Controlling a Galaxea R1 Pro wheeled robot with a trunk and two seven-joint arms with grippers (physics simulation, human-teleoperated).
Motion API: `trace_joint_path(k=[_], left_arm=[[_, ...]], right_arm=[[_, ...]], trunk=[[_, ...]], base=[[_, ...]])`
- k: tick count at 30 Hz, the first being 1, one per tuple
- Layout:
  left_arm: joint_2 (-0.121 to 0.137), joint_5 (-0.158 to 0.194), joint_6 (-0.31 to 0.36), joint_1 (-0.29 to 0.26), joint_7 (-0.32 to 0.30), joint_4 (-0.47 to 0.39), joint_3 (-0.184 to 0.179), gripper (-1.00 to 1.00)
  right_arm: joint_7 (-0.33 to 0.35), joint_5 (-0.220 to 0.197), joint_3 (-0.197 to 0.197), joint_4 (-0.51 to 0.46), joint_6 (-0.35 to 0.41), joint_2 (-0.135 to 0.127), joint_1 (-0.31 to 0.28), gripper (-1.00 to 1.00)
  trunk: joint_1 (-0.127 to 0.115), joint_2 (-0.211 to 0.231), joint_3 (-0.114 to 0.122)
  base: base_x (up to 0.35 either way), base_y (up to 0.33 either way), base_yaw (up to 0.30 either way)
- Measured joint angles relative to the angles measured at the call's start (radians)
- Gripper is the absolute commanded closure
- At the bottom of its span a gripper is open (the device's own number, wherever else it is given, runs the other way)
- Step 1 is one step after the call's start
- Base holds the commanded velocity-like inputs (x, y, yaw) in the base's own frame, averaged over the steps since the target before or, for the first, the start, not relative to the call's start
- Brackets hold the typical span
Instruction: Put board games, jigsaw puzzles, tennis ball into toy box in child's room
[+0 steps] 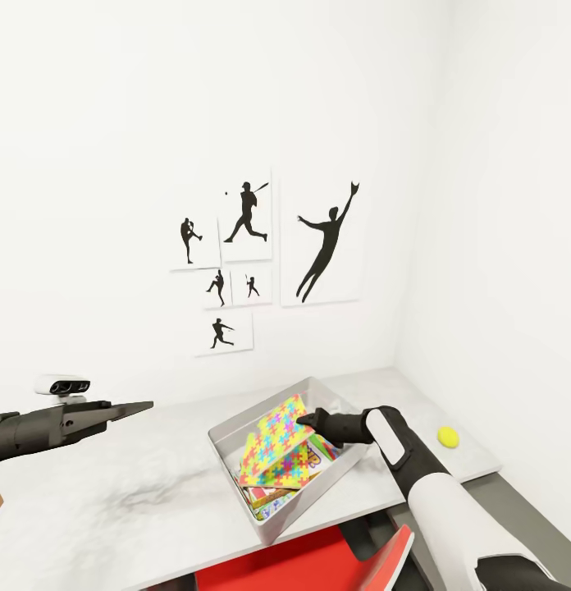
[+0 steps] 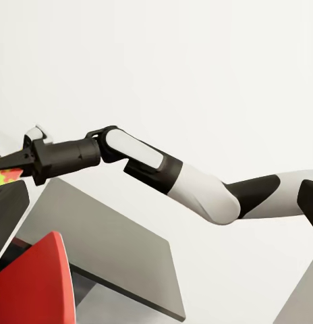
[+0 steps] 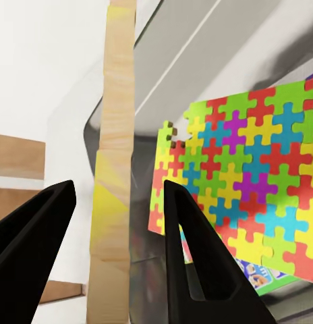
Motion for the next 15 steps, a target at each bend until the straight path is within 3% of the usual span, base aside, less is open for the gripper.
trace_joint_path(k=[15], left_arm=[[0.0,0.0,-0.001,0.0,0.0,0.0,0.0,-1.0]], right_arm=[[0.0,0.001,0.0,0.0,-0.004,0.003,0.0,1.0]], trunk=[[0.0,0.0,-0.012]], base=[[0.0,0.0,0.0]])
